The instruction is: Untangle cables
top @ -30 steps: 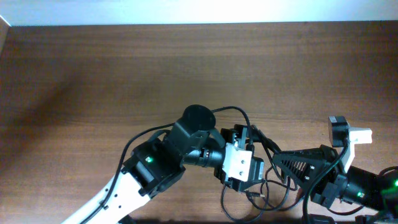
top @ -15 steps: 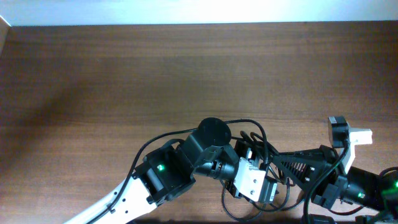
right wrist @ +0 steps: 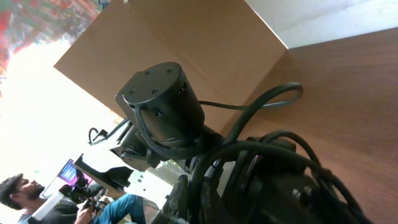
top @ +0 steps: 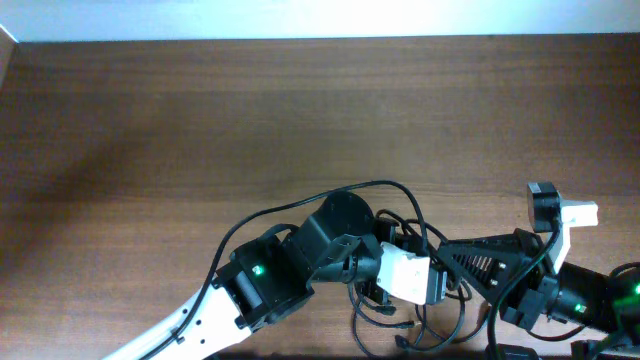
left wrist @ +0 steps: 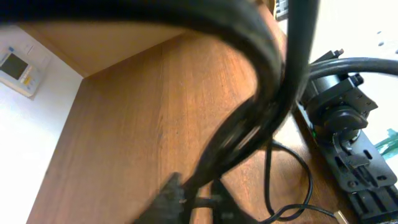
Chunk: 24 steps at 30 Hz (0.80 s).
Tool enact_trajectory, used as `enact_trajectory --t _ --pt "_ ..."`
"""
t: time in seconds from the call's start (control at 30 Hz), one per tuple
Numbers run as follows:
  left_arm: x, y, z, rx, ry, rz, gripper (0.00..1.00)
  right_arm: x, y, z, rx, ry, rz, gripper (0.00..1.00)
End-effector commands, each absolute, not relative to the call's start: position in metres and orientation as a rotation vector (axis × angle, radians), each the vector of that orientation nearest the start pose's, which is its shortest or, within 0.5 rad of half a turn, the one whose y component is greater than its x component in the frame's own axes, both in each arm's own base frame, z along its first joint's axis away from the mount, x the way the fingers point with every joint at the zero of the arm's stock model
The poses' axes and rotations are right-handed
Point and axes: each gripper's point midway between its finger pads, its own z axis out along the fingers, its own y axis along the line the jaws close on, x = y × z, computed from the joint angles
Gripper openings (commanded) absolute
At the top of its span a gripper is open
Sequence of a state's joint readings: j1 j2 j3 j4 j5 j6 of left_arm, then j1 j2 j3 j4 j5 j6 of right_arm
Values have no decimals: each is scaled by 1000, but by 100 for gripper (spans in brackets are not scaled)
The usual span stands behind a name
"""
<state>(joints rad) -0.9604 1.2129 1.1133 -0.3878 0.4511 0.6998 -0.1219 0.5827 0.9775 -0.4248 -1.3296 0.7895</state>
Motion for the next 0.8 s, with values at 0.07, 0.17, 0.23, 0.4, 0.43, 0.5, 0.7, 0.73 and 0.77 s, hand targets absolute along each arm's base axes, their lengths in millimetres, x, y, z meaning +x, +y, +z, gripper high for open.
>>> enact_trajectory --t 0.07,0.17,0.23,0.4,0.43,0.5,0.7,0.73,0.77 --pt "161 -352 285 1692 1211 -602 0 130 153 411 -394 1762 1527 4" --pt "159 -351 288 1674 1227 -619 0 131 153 411 -394 1761 1524 4" --pt "157 -347 298 1619 1270 -661 0 137 151 410 -378 1758 1503 4" --pt "140 -323 330 1505 1315 -739 0 164 147 400 -348 1795 1506 4" --pt "135 -317 334 1501 1313 -742 0 170 146 397 -348 1801 1505 4" --pt "126 -304 339 1502 1309 -745 0 186 144 389 -322 1832 1521 4" --pt "110 -281 354 1482 1278 -744 0 214 142 370 -285 1894 1571 4" --pt "109 -280 355 1481 1276 -744 0 216 142 368 -282 1898 1578 4" --pt "109 -280 354 1483 1280 -744 0 216 142 368 -281 1900 1578 4"
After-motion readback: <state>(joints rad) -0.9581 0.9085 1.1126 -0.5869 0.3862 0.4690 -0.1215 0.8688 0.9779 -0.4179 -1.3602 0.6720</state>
